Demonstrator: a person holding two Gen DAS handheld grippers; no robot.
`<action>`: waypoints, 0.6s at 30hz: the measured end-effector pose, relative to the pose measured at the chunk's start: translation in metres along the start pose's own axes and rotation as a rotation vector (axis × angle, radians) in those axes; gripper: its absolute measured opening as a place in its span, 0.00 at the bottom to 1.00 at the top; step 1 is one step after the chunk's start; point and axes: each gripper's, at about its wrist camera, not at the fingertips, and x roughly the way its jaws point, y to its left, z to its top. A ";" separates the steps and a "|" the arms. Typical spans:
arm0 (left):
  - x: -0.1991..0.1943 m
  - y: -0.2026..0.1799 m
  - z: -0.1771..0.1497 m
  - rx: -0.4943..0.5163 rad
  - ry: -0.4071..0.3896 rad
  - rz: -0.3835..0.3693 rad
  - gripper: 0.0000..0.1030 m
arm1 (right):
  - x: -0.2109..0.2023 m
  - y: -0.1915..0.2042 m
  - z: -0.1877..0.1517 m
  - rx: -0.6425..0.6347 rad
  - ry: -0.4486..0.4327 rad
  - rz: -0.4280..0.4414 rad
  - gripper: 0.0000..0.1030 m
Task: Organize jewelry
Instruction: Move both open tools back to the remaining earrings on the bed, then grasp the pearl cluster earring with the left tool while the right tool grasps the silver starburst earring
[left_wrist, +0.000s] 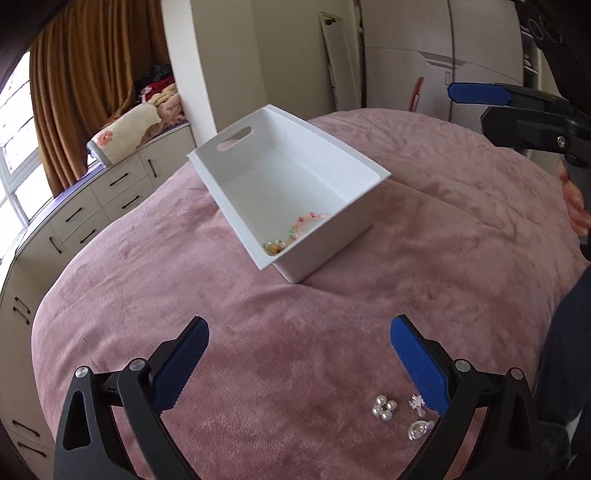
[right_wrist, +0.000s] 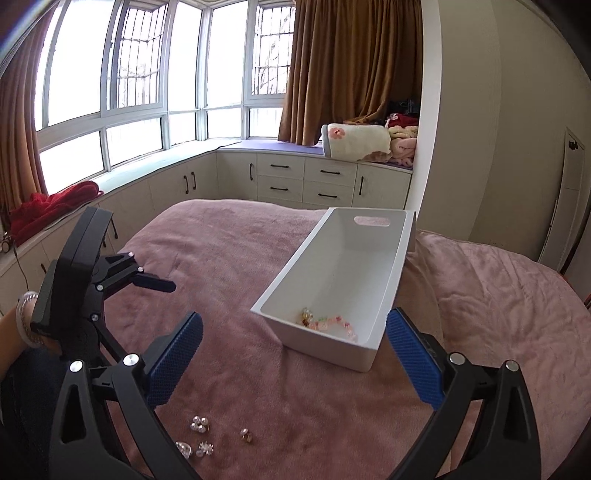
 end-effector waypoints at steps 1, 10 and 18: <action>0.002 -0.006 -0.002 0.028 0.013 -0.018 0.97 | 0.000 0.004 -0.006 -0.020 0.012 0.013 0.95; 0.021 -0.052 -0.026 0.258 0.089 -0.127 0.97 | 0.015 0.049 -0.070 -0.238 0.098 0.127 0.73; 0.046 -0.053 -0.046 0.338 0.196 -0.098 0.96 | 0.055 0.063 -0.110 -0.297 0.228 0.213 0.50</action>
